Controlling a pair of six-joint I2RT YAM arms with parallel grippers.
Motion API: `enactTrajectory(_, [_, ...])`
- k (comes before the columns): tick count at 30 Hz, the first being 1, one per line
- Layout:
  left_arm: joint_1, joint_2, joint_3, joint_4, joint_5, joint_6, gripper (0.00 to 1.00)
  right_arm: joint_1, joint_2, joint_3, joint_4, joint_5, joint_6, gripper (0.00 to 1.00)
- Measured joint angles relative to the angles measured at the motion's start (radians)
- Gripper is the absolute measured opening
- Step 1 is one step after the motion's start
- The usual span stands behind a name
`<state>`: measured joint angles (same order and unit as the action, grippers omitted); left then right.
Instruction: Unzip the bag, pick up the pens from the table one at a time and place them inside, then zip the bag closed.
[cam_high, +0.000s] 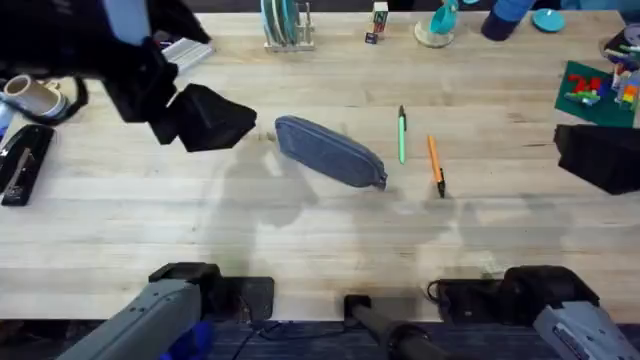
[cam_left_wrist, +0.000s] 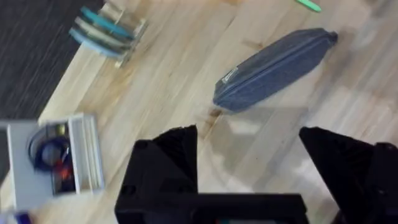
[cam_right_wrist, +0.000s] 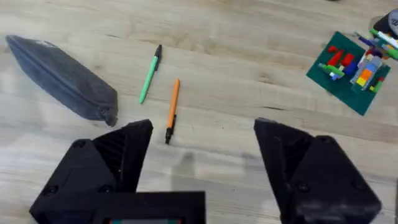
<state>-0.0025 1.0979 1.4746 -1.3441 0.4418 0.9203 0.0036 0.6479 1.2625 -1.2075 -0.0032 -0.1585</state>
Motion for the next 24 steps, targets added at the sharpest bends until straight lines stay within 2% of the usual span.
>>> enactTrajectory(3, [0.006, 0.034, 0.000, -0.006, 0.040, 0.084, 0.991, 0.000, 0.000, 0.000, -0.003, 0.000, 0.000, 0.996])
enactTrajectory(6, [0.042, 0.055, 0.000, -0.033, 0.089, 0.173, 0.991, 0.000, 0.000, 0.000, -0.004, 0.000, 0.000, 0.996])
enactTrajectory(12, [0.194, 0.104, 0.000, -0.126, 0.231, 0.397, 0.992, 0.000, 0.000, 0.000, -0.005, 0.000, 0.000, 0.995])
enactTrajectory(15, [0.249, 0.144, 0.000, -0.167, 0.288, 0.506, 0.992, 0.000, 0.000, 0.000, -0.005, 0.000, 0.000, 0.996])
enactTrajectory(18, [0.271, 0.199, 0.000, -0.207, 0.327, 0.612, 0.992, 0.000, 0.000, 0.000, -0.005, 0.000, 0.000, 0.996])
enactTrajectory(24, [0.273, 0.318, 0.000, -0.231, 0.359, 0.783, 0.991, 0.000, 0.000, 0.000, -0.005, 0.000, 0.000, 0.996])
